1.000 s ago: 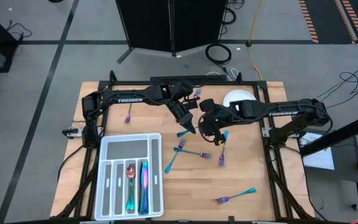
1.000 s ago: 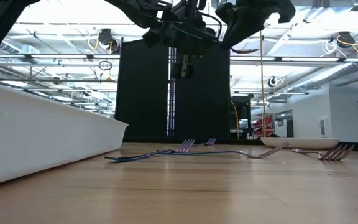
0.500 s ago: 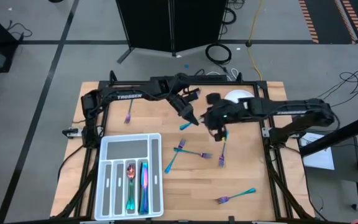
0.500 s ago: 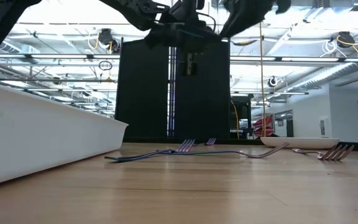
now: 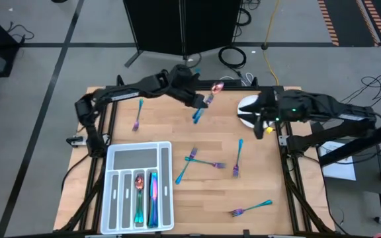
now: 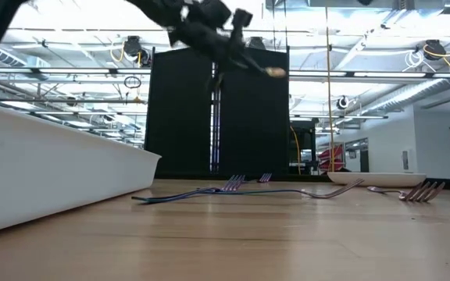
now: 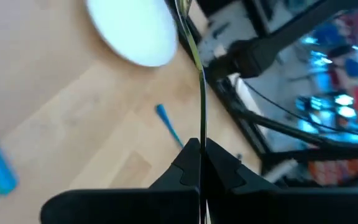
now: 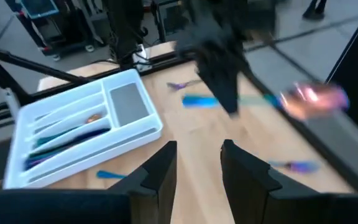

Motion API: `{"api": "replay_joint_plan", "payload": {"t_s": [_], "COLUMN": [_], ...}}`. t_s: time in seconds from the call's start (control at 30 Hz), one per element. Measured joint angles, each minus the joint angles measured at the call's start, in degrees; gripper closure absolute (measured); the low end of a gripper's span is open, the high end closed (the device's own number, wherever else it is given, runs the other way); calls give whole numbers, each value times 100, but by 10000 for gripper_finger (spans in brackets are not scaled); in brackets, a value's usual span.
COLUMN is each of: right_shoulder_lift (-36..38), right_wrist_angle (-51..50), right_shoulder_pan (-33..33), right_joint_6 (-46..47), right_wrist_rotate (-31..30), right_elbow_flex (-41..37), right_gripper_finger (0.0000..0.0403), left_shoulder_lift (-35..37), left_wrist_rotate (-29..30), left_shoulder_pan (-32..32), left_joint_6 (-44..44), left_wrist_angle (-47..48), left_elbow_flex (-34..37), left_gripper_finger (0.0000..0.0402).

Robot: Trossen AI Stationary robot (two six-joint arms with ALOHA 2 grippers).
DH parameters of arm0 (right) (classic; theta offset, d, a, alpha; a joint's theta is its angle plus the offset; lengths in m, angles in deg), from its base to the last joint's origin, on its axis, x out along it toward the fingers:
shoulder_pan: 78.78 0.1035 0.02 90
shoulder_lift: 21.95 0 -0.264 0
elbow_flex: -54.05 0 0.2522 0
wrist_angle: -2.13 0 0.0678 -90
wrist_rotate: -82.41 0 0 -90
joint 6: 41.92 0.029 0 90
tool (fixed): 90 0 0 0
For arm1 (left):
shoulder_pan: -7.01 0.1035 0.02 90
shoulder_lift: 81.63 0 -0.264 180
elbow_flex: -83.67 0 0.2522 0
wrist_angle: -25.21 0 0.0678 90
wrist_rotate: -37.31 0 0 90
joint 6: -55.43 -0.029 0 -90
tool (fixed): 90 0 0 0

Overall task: Sort silverware
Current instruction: Put the iridescent spoon into the cutlery tray

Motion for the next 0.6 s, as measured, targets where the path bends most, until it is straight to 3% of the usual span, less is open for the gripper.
{"api": "replay_joint_plan", "payload": {"t_s": [0.17, 0.3, 0.6], "right_shoulder_lift": [378, 461, 237], "right_wrist_angle": [-707, -807, -39], "right_shoulder_pan": [293, 537, 768], "right_joint_6": [487, 530, 236], "right_wrist_rotate": [2, -1, -14], "right_elbow_flex": [0, -2, -4], "right_gripper_finger": [293, 293, 293], "left_shoulder_lift": [872, 1537, 1877], "left_wrist_rotate": [1592, 2822, 5290], "left_shoulder_pan": [-668, -1659, -4241], "left_joint_6": [116, 986, 4887], "left_wrist_angle": [1519, 2776, 5079], "left_elbow_flex": [0, -2, 7], "left_gripper_finger": [401, 401, 401]}}
